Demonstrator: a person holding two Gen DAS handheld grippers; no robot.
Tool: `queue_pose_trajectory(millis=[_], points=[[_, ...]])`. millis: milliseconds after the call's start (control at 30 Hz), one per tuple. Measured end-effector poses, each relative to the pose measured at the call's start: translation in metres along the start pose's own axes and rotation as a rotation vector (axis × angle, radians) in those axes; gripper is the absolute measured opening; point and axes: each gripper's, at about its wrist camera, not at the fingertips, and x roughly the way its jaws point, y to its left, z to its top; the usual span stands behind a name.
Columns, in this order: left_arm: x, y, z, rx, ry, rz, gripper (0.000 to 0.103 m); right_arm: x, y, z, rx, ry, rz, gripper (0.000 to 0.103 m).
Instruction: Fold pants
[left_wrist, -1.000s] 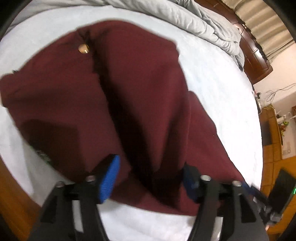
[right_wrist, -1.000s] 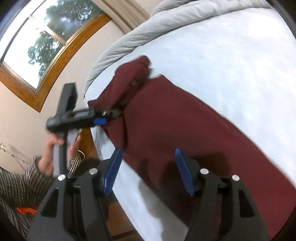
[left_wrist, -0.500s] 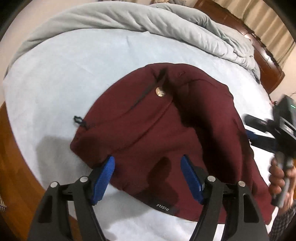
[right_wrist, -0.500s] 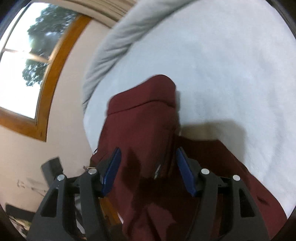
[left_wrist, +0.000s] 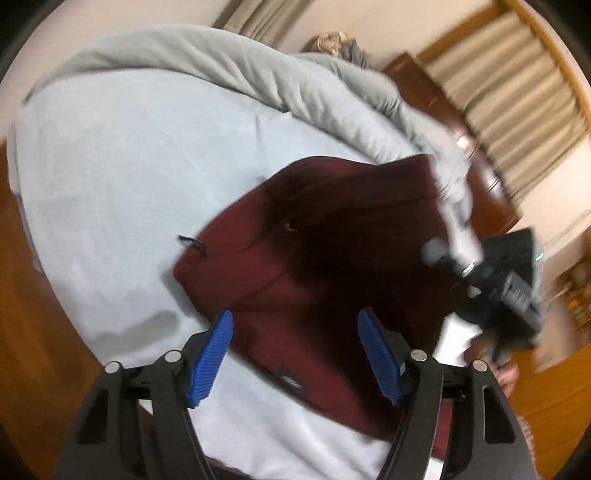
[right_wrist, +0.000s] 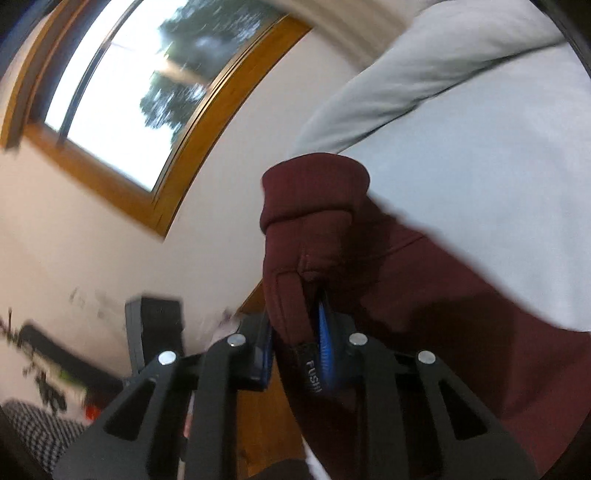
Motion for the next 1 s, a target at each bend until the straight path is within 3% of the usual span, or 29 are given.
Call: queue_pose_trajectory(millis=[67, 100, 167, 233, 267, 300, 367, 433, 600, 767, 867, 933, 1000], points=[[-0.010, 0.007, 0.000, -0.052, -0.040, -0.027, 0.071, 0.032, 0.007, -0.007, -0.012, 0.079, -0.028, 0.027], [-0.016, 0.012, 0.000, -0.081, -0.075, -0.033, 0.071, 0.047, 0.005, -0.010, -0.003, 0.117, -0.042, 0.039], [-0.023, 0.019, 0.001, -0.123, -0.110, -0.017, 0.071, 0.071, -0.003, -0.020, 0.037, 0.181, -0.053, 0.050], [-0.026, 0.023, 0.003, -0.144, -0.111, -0.017, 0.071, 0.074, -0.005, -0.033, 0.042, 0.217, -0.061, 0.052], [-0.022, 0.022, 0.005, -0.141, -0.098, -0.013, 0.071, 0.066, -0.004, -0.037, 0.039, 0.207, -0.066, 0.058], [-0.018, 0.019, 0.006, -0.132, -0.083, 0.001, 0.071, 0.057, -0.004, -0.041, 0.047, 0.191, -0.055, 0.063], [-0.007, 0.013, 0.007, -0.119, -0.055, 0.006, 0.071, 0.024, -0.004, -0.048, 0.068, 0.120, -0.037, 0.063], [0.010, 0.004, 0.005, -0.124, 0.005, 0.072, 0.071, -0.011, -0.004, -0.056, 0.081, 0.059, -0.053, 0.063], [0.045, 0.008, -0.016, -0.189, 0.117, 0.206, 0.071, -0.123, -0.012, -0.106, 0.131, -0.081, -0.187, 0.063], [0.070, 0.019, -0.012, -0.252, 0.111, 0.132, 0.068, -0.207, -0.025, -0.185, 0.235, -0.147, -0.352, 0.064], [0.073, 0.004, -0.002, -0.197, 0.099, 0.143, 0.059, -0.238, -0.033, -0.231, 0.315, -0.182, -0.424, 0.064], [0.072, -0.011, 0.004, -0.118, 0.084, 0.151, 0.037, -0.246, -0.033, -0.256, 0.349, -0.211, -0.433, 0.064], [0.065, -0.020, 0.009, -0.094, 0.055, 0.130, 0.030, -0.257, -0.038, -0.275, 0.371, -0.246, -0.438, 0.064]])
